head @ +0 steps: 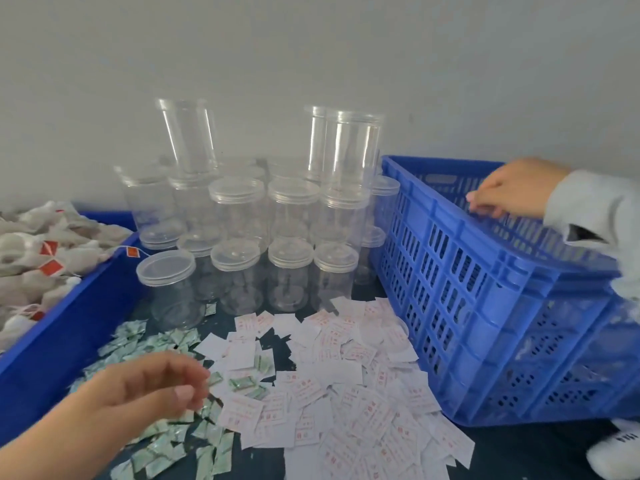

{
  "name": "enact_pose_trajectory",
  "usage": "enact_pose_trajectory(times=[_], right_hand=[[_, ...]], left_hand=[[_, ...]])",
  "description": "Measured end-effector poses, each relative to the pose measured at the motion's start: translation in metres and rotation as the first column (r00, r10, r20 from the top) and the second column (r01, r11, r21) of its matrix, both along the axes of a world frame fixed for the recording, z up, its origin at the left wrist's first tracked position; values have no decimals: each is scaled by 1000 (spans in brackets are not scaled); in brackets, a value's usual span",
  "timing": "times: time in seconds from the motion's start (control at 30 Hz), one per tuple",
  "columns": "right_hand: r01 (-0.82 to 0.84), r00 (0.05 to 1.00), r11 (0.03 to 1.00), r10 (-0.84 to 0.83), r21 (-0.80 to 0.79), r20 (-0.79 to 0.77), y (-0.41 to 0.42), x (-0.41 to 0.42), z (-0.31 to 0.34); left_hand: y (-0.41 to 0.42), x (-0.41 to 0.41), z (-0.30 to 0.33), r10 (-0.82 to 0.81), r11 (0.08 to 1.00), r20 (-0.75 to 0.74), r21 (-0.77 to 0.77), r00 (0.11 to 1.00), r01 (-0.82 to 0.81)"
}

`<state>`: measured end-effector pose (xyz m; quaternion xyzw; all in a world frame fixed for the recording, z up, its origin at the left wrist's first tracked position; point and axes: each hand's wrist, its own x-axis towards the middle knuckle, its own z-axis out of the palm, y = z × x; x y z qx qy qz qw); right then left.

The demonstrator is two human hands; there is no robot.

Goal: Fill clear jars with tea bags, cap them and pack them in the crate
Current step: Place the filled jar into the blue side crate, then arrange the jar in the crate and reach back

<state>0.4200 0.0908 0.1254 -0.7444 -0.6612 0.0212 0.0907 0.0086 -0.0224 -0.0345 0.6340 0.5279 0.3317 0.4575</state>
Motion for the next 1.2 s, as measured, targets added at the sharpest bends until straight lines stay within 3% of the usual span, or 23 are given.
enact_pose_trajectory(times=[0.07,0.13,0.23,0.4,0.47,0.57,0.63,0.7,0.8,0.9,1.0,1.13,1.2], right_hand=[[-20,965,961,91,277,-246,1,-23,10],[8,938,914,134,407,-321,11,-52,14],[76,872,930,113,360,-476,36,-95,4],[242,619,953,-5,184,-785,89,-131,-20],[287,594,942,-31,175,-804,102,-134,-31],[288,650,934,-27,213,-760,110,-138,-44],[288,672,905,41,312,-739,105,-142,-46],[295,714,817,156,495,-683,91,-151,-44],[145,737,671,417,727,-532,50,-183,-52],[-158,600,724,610,671,-517,4,-224,-88],[-424,518,783,621,455,-588,-26,-260,-139],[-483,373,817,518,316,-770,-44,-284,-189],[-499,308,813,490,300,-816,-46,-285,-200]], left_hand=[[3,-14,20,32,999,-15,14,999,-32],[12,-27,32,64,993,-106,106,992,-53],[41,-53,34,181,970,-100,182,978,-161],[74,-78,23,339,933,-51,143,939,-329],[78,-77,19,346,932,-28,122,938,-340],[81,-71,15,314,946,1,87,949,-313],[81,-67,12,296,950,12,100,955,-296],[80,-64,11,294,947,74,114,953,-301],[80,-69,11,337,913,74,216,939,-345],[75,-79,12,281,869,22,419,960,-264],[67,-80,10,106,870,-48,488,993,-69],[62,-80,8,57,811,-296,570,954,128],[58,-80,11,23,778,-344,595,939,200]])
